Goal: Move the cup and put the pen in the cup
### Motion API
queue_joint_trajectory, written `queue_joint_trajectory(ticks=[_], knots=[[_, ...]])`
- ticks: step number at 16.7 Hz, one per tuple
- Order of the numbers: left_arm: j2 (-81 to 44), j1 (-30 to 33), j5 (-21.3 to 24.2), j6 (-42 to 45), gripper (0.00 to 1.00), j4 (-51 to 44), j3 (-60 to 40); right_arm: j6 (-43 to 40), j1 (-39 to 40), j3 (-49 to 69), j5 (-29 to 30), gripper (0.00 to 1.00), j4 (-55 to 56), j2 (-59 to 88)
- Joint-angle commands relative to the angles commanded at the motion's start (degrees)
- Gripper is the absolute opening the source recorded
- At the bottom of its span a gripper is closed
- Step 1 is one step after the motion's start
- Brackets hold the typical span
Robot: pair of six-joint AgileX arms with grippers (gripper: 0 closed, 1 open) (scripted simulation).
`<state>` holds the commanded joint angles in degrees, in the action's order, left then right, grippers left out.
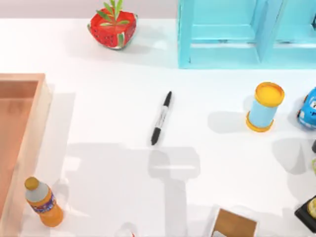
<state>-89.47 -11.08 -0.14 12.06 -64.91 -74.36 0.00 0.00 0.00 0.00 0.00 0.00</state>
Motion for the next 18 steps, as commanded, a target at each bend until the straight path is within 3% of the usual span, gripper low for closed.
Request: queue_joint_trajectory(ticks=[6,13,18], knots=[[-12.35,-1.68,-0.05,1.75,1.00,-9.07,-11.21,0.00,0.00,0.00,0.00,1.00,0.00,0.00],[-12.60,-1.50,-0.05,1.66,1.00,-8.27,-10.56,0.00,0.00,0.00,0.00,1.00,0.00,0.00],[-14.45,-1.69,-0.04,1.81,1.00,0.23,-3.98,0.00,0.00,0.00,0.00,1.00,0.00,0.00]])
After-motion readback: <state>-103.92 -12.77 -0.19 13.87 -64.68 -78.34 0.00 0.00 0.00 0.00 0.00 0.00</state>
